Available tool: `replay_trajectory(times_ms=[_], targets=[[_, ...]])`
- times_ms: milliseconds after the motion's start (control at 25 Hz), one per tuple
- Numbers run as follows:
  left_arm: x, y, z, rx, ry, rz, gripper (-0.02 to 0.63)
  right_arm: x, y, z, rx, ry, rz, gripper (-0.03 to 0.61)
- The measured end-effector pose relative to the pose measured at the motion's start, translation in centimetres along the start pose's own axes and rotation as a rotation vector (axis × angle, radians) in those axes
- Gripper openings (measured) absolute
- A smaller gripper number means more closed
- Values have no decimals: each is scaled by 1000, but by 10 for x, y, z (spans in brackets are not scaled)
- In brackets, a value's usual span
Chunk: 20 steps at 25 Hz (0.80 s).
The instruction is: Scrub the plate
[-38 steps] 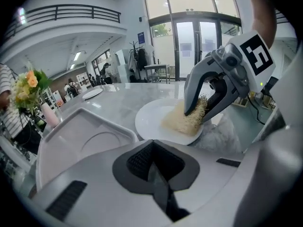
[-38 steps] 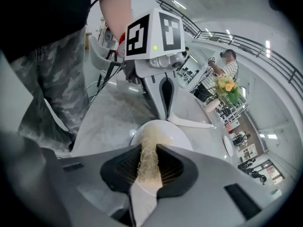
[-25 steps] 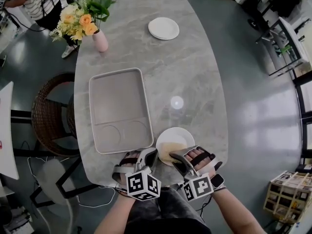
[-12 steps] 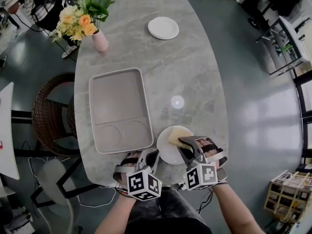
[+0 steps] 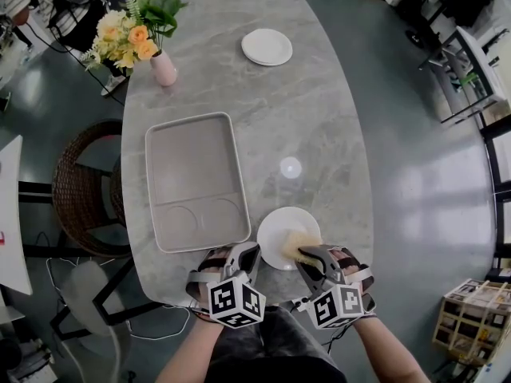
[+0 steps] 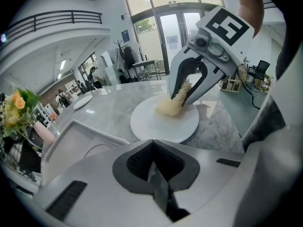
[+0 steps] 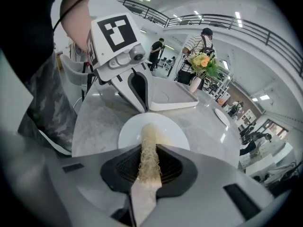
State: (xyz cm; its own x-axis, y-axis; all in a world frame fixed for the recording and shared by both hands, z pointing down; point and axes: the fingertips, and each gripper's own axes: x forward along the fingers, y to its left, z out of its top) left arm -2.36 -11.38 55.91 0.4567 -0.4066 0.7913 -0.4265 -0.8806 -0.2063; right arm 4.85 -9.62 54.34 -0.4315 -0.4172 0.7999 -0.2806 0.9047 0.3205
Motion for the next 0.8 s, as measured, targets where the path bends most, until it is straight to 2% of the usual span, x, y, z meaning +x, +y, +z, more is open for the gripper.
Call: replay_trajectory(times_ms=[360,600,680,800], targets=[[0,0,1,8,0,-1,12,11,16,29,178,-89,152,81],[0,0,2,8,-5,-6,12,19,-3,48,244,-133,159,80],[0,-1,1,10,-5,-10,12,23,-11,52,200,-124,128,80],[0,-3,1,18,-8,-17,12,31,-21,53,67,-93,76,80]])
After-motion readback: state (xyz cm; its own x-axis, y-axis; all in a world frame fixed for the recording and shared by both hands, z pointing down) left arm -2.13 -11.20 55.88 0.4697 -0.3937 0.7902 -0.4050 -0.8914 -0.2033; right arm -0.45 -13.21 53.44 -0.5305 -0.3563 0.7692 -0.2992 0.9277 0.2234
